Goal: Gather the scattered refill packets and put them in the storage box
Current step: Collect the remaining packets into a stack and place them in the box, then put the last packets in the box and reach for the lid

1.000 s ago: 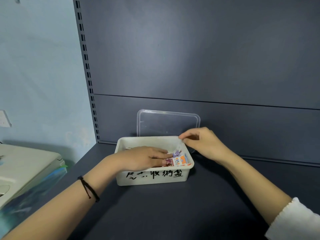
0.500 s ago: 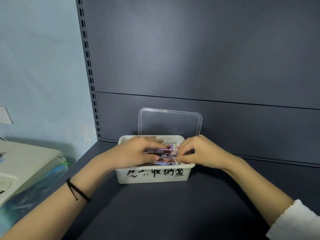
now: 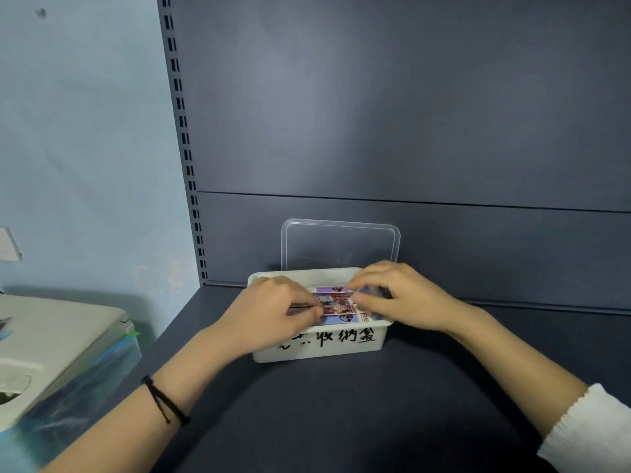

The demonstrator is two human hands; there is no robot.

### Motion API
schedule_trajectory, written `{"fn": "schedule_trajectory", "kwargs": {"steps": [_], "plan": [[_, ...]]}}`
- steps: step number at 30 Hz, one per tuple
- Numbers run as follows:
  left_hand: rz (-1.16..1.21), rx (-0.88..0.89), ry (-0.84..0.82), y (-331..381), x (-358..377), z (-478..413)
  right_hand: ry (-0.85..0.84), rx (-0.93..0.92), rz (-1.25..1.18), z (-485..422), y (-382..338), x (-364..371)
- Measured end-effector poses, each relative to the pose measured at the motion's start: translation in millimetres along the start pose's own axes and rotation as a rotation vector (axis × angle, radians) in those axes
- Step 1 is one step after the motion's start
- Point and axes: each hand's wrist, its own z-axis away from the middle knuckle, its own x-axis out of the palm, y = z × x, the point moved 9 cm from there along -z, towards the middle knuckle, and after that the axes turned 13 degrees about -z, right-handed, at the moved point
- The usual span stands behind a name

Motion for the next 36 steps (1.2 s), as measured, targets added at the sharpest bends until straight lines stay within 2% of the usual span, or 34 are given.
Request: {"fn": "schedule_trajectory", "kwargs": {"steps": [4, 6, 9, 11, 15, 18, 23, 28, 36], "plan": [[-0.098, 0.061, -0.019, 6, 3, 2, -0.158, 0.092, 0.238, 3, 9, 19], [-0.139, 0.074, 0.024, 10, -2, 2, -0.091, 0.068, 0.22, 5, 3, 16], [-0.241, 0.068, 0.097, 24, -16, 6, 0.124, 0.037, 0.1, 16, -7, -3], [-0.314, 0.074, 0.118, 42, -22, 8, 0.203, 0.042, 0.17, 32, -8, -15], [-0.469, 0.139, 0.085, 90, -19, -2, 0.132, 0.158, 0.403, 82, 11, -30], [-0.525, 0.197, 0.043, 132, -4, -17, 0.106, 0.258, 0.48, 132, 38, -55], [-0.394, 0.224, 0.08, 224, 14, -49, 0.067, 0.415, 0.489, 229, 96, -108], [-0.174, 0.155, 0.07, 334, 39, -95, 0.056, 0.514, 0.403, 328, 172, -167], [-0.206, 0.067, -0.002, 478, 90, -168, -0.008, 0.725, 0.248, 419, 280, -236]]}}
